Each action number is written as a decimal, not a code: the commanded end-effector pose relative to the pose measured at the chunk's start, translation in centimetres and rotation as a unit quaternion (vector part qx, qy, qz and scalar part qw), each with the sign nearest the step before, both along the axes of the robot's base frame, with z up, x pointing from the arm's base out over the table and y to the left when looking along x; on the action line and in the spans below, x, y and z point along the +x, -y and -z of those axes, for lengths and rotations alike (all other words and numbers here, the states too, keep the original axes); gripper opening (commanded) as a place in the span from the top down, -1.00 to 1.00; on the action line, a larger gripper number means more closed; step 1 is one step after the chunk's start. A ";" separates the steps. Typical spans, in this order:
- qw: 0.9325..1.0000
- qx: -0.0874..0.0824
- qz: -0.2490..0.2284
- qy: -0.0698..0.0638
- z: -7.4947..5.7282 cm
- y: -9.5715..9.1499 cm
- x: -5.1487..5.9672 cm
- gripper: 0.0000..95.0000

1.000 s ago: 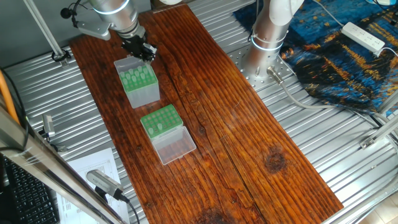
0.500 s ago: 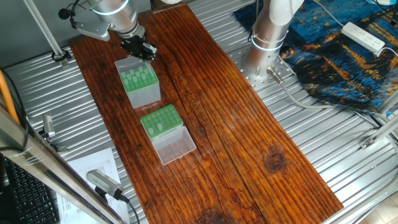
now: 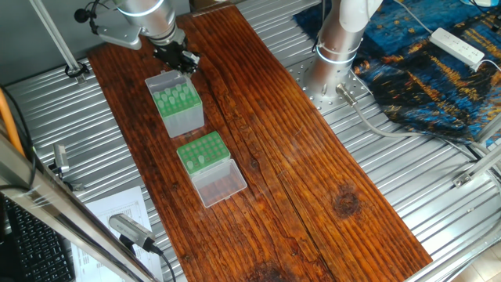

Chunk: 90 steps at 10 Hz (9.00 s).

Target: Transfer all large pipette tips from one holder to another

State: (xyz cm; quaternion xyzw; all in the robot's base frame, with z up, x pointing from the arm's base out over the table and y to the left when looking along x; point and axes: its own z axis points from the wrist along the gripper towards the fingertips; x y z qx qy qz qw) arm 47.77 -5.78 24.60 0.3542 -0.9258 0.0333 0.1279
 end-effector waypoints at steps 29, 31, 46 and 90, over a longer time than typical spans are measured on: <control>0.992 0.044 0.102 0.056 -6.9 -9.6 1.2 1.00; 0.994 0.038 0.078 0.065 -6.9 -9.3 1.1 1.00; 0.984 0.051 0.120 0.123 -9.1 -16.6 -1.4 1.00; 0.986 0.042 0.070 0.144 -2.6 -20.3 0.5 0.60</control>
